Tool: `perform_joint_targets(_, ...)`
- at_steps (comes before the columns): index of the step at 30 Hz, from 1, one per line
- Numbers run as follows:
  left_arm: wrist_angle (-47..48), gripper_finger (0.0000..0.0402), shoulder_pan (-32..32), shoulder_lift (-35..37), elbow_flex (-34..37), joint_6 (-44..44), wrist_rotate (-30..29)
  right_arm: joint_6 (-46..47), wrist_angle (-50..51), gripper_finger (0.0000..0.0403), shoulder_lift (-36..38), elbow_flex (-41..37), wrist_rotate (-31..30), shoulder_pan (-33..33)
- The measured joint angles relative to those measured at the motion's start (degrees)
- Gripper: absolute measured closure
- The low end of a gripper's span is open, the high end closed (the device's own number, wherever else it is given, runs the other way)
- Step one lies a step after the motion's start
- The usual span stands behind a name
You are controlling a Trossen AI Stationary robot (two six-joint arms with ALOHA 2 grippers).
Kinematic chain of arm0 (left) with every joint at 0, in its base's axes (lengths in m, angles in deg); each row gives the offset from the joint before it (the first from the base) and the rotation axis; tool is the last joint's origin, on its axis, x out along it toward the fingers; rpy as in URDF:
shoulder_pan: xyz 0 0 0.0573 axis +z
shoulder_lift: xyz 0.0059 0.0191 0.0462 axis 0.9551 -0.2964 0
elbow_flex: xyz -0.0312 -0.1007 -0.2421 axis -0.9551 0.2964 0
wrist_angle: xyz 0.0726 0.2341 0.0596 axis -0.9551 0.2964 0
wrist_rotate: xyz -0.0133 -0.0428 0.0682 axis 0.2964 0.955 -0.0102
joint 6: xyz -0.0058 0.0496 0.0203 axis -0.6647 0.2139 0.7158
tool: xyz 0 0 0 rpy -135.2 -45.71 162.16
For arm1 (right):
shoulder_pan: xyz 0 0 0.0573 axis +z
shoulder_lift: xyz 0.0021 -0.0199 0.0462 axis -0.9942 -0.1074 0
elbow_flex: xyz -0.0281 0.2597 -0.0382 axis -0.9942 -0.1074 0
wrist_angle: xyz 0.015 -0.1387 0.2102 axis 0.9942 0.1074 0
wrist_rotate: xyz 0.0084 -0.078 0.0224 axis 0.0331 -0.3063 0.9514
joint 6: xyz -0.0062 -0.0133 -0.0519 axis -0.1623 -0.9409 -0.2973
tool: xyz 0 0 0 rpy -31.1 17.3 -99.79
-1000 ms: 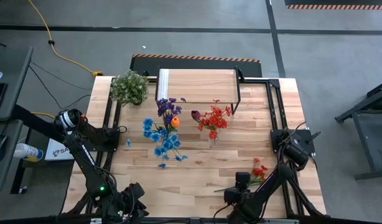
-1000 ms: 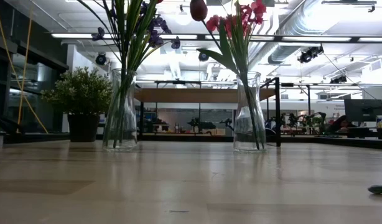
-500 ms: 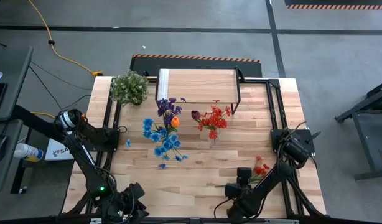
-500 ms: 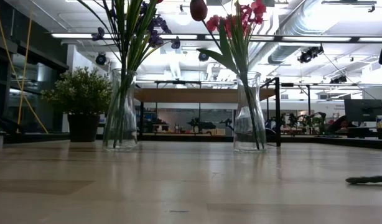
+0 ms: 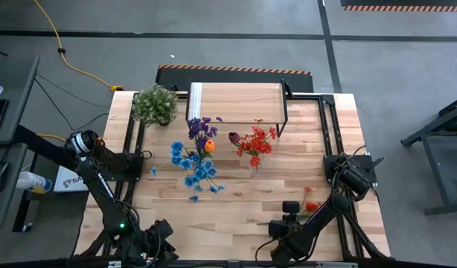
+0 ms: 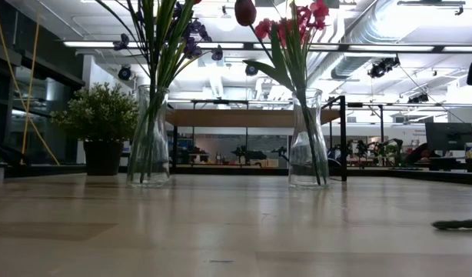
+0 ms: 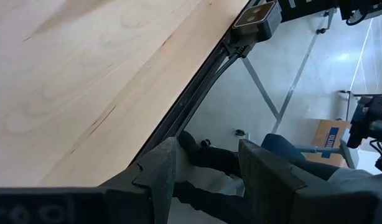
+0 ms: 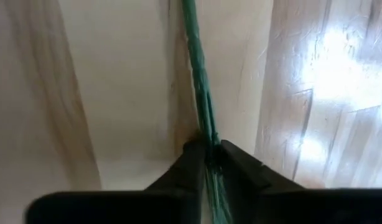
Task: Pick and place flowers into a vace then onto a shelf
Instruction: Put the red flowers into the right transparent vase
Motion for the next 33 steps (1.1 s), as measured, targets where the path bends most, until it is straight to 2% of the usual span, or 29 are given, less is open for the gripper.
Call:
perform_joint_targets(3,0.01,0.0195,0.00,0.00,0.00,0.00,0.00,1.11,-0.18,0.0391,0.00,0.00,-0.09,0.02)
perform_joint_targets(8,-0.24,0.0195,0.00,0.00,0.00,0.00,0.00,1.40,-0.23,0.0377,0.00,0.00,0.91,-0.31)
perform_joint_targets(12,-0.85,0.0195,-0.01,0.00,0.00,-0.02,0.00,0.51,-0.19,0.0393,0.00,0.14,2.41,-0.92)
perform_joint_targets(17,-1.21,0.0195,0.00,0.00,0.00,-0.04,0.00,-2.03,1.46,0.0393,-0.05,1.65,6.11,-2.63)
perform_joint_targets(28,-1.64,0.0195,-0.02,0.00,0.00,-0.11,0.04,-7.97,8.38,0.0400,-0.55,12.14,10.58,-4.93)
perform_joint_targets(33,-1.66,0.0195,-0.02,0.00,0.00,-0.09,0.20,-9.01,17.14,0.0401,-0.48,18.82,10.00,-4.94)
